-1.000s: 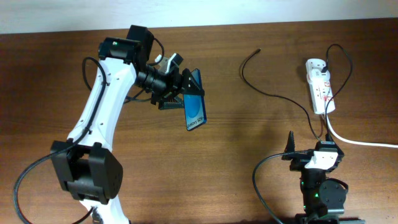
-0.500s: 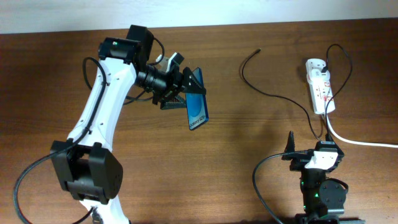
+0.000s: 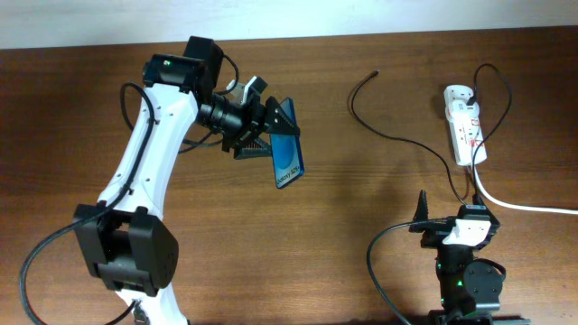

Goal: Plug charger to phone and switch on socket
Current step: 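Lift the phone with the left gripper and tilt it upright, then reach the right gripper to the phone and grasp its edge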

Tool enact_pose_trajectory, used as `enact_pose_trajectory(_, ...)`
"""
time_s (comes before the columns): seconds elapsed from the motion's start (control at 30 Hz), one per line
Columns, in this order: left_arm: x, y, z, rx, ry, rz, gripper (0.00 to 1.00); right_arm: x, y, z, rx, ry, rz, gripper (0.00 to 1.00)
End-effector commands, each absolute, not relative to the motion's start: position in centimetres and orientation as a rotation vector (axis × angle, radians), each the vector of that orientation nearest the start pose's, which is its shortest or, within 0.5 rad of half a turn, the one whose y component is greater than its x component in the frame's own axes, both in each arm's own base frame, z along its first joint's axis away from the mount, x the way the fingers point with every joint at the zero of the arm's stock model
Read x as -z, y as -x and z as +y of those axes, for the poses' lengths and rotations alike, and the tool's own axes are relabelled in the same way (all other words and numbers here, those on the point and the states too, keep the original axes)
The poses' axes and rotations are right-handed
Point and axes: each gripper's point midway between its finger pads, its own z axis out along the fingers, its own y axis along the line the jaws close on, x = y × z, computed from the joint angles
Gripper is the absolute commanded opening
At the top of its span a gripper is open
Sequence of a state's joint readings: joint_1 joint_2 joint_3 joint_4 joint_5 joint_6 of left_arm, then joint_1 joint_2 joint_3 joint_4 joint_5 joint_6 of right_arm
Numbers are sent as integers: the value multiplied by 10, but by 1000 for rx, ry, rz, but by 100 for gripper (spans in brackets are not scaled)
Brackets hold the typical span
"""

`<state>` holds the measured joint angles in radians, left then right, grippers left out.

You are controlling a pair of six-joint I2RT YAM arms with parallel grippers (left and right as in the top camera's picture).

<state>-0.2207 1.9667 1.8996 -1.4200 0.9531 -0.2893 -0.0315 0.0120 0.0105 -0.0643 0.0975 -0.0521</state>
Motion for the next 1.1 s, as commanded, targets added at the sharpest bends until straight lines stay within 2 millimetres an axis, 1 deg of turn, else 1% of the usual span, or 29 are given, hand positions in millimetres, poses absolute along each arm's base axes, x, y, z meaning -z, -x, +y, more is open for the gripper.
enact_pose_trajectory(0.0, -254, -341, -228, 1604, -2, 2857, 53, -157, -245, -26, 146, -72, 1643, 99)
enact_pose_trajectory(0.23, -254, -342, -228, 1603, -5, 2851, 54, -157, -245, -26, 146, -72, 1643, 99)
enact_pose_trajectory(0.47, -254, -343, -228, 1608, 87, 2879, 54, -157, -245, -26, 146, -72, 1643, 99)
enact_pose_trajectory(0.5, -248, -345, -225, 1555, 110, 2902, 53, -157, -245, -26, 146, -72, 1643, 99)
enact_pose_trajectory(0.53, -245, -347, -224, 1545, 123, 2911, 53, -157, -245, -26, 146, -72, 1643, 98)
enact_pose_trajectory(0.63, -238, -348, -224, 1547, 142, 2932, 53, -157, -245, -26, 146, -71, 1643, 99)
enact_pose_trajectory(0.77, -218, -355, -226, 1560, 184, 2974, 53, -157, -245, -26, 146, -72, 1643, 99)
enact_pose_trajectory(0.83, -211, -357, -229, 1593, 205, 2987, 52, -157, -245, -26, 146, -72, 1643, 98)
enact_pose_trajectory(0.87, -203, -361, -230, 1595, 214, 2995, 52, -157, -245, -26, 146, -71, 1643, 99)
enact_pose_trajectory(0.93, -197, -364, -235, 1671, 231, 2988, 52, -157, -245, -26, 145, -71, 1643, 99)
enact_pose_trajectory(1.0, -188, -368, -236, 1687, 245, 2994, 52, -157, -245, -22, 129, -56, 1644, 99)
enact_pose_trajectory(1.07, -185, -369, -240, 1748, 260, 2986, 52, -156, -246, -16, 101, -31, 1648, 99)
